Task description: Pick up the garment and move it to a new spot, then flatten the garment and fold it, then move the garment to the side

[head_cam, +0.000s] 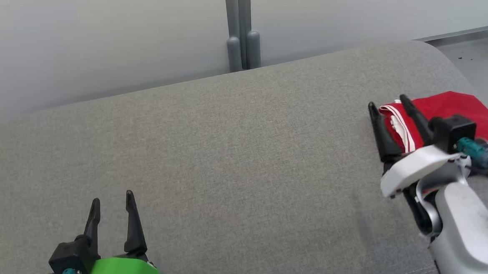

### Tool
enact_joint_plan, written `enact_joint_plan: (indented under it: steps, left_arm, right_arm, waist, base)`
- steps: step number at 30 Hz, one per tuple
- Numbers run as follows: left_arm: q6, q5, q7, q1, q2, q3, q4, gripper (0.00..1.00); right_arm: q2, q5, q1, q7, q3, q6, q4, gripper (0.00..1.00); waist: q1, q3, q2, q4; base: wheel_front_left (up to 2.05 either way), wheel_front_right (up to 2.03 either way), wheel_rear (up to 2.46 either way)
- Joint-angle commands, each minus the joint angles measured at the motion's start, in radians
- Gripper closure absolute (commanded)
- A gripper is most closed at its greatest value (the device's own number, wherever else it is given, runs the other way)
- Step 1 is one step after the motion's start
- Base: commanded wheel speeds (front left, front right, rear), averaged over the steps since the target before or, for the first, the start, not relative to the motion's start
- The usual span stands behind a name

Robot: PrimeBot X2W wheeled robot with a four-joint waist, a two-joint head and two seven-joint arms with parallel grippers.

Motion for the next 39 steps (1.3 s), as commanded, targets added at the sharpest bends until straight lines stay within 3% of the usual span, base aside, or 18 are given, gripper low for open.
enact_joint_plan:
  steps: [1,13,17,39]
  left_arm:
    - [0.009,0.010,-0.008,0.032,-0.002,0.007,-0.008,0.00]
    - [-0.003,0.052,-0.007,0.072,-0.014,0.015,-0.048,0.00]
    - [-0.010,0.060,-0.007,0.074,-0.020,0.022,-0.047,0.00]
    - [-0.029,0.084,-0.007,0.034,-0.028,0.033,-0.016,0.00]
  right_arm:
    - [0.033,-0.016,0.060,0.014,-0.002,-0.002,-0.053,0.00]
    - [0.126,-0.119,0.301,0.056,-0.074,-0.001,-0.279,0.00]
    - [0.130,-0.069,0.362,0.060,-0.050,-0.001,-0.331,0.00]
    - [0.130,-0.021,0.392,0.052,-0.027,-0.001,-0.324,0.00]
  waist:
    - [0.0001,-0.004,0.0001,0.015]
    - [0.0001,0.001,0.0001,0.077]
    - [0.0001,0.006,0.0001,0.086]
    - [0.0001,0.011,0.0001,0.087]
  base:
    - [0.00,0.00,0.00]
    - [0.00,0.00,0.00]
    - [0.00,0.00,0.00]
    - [0.00,0.00,0.00]
